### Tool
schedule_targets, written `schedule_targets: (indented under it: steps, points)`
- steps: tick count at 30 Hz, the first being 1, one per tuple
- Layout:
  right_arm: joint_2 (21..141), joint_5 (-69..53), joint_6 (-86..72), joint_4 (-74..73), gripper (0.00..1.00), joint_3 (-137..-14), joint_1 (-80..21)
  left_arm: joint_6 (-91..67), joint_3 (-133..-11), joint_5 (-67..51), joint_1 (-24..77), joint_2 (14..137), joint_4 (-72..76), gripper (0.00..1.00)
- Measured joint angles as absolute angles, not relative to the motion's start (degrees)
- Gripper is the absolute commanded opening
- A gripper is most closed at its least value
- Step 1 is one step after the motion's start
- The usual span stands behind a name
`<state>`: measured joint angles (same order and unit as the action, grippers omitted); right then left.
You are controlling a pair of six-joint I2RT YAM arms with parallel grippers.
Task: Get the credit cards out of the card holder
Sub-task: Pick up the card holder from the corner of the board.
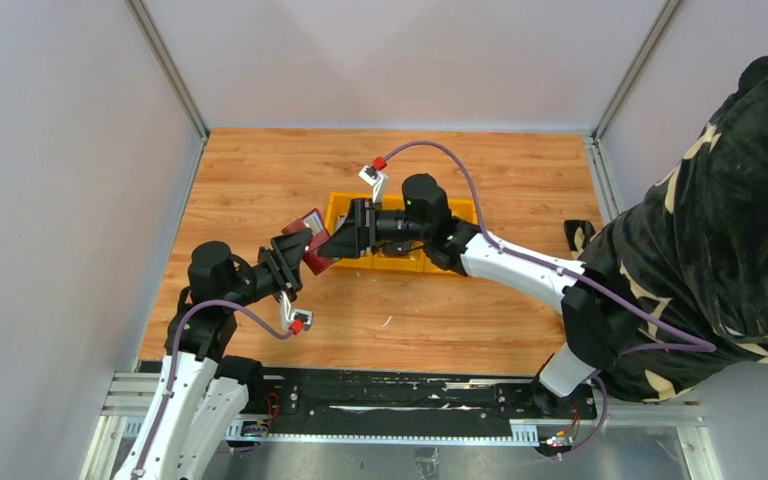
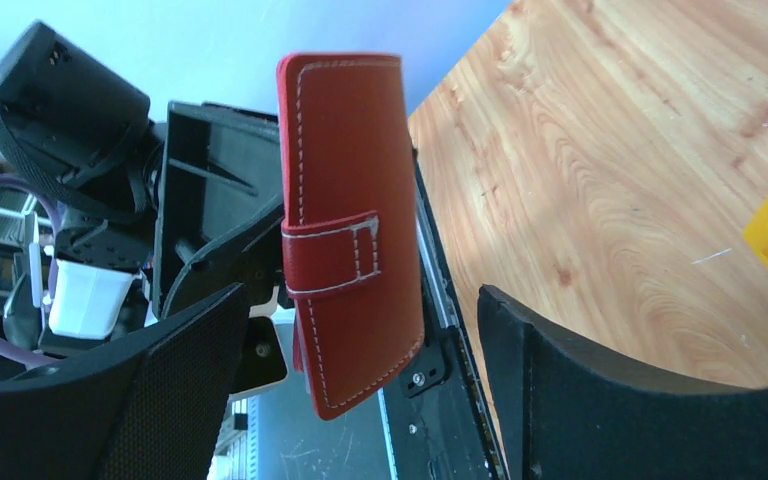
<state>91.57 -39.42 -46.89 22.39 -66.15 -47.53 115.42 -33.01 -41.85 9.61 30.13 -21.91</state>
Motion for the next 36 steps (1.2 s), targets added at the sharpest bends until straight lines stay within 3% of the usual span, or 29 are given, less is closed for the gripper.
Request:
schedule_targets:
  steps: [6, 9, 11, 13, 14, 16, 19, 24, 30, 36]
  points:
    - [91.59, -39.24, -43.81, 20.95, 0.86, -66.7, -50.72, 116.18, -33.91, -42.19, 9.63, 30.74, -22.31, 0.45]
    - [91.59, -37.91, -40.4, 17.06, 0.78, -68.58, -52.18, 116.46, -34.54, -42.24, 9.65, 31.16, -23.38, 0.5]
    - [91.7, -36.14, -37.82, 13.65, 0.64, -70.87, -53.3, 116.57, -35.07, -42.28, 9.85, 31.31, -23.68, 0.55]
    - [91.7, -34.46, -35.92, 11.38, 0.43, -72.49, -53.98, 116.55, -35.81, -42.3, 9.96, 31.31, -23.92, 0.58]
    - [91.7, -33.82, -34.85, 10.85, 0.28, -72.79, -54.13, 116.53, -36.16, -42.3, 9.96, 31.35, -24.03, 0.63]
    - [91.7, -32.32, -33.69, 9.93, 0.14, -72.84, -54.3, 116.31, -37.15, -42.28, 10.0, 31.51, -24.21, 0.75]
    - [91.68, -30.35, -32.47, 8.51, 0.11, -72.77, -54.3, 114.98, -38.35, -42.44, 10.13, 31.75, -24.73, 0.99]
    - [89.3, -28.99, -30.83, 8.58, 0.1, -70.48, -53.93, 109.95, -40.12, -43.07, 10.28, 31.75, -25.76, 1.0]
    - [83.09, -35.16, -27.83, 10.24, 0.09, -65.17, -49.32, 91.61, -45.69, -42.02, 10.33, 32.97, -27.16, 1.0]
    - [80.75, -44.23, -26.5, 12.21, 0.11, -61.87, -43.64, 61.65, -69.54, -41.1, 10.37, 47.35, -38.94, 0.96]
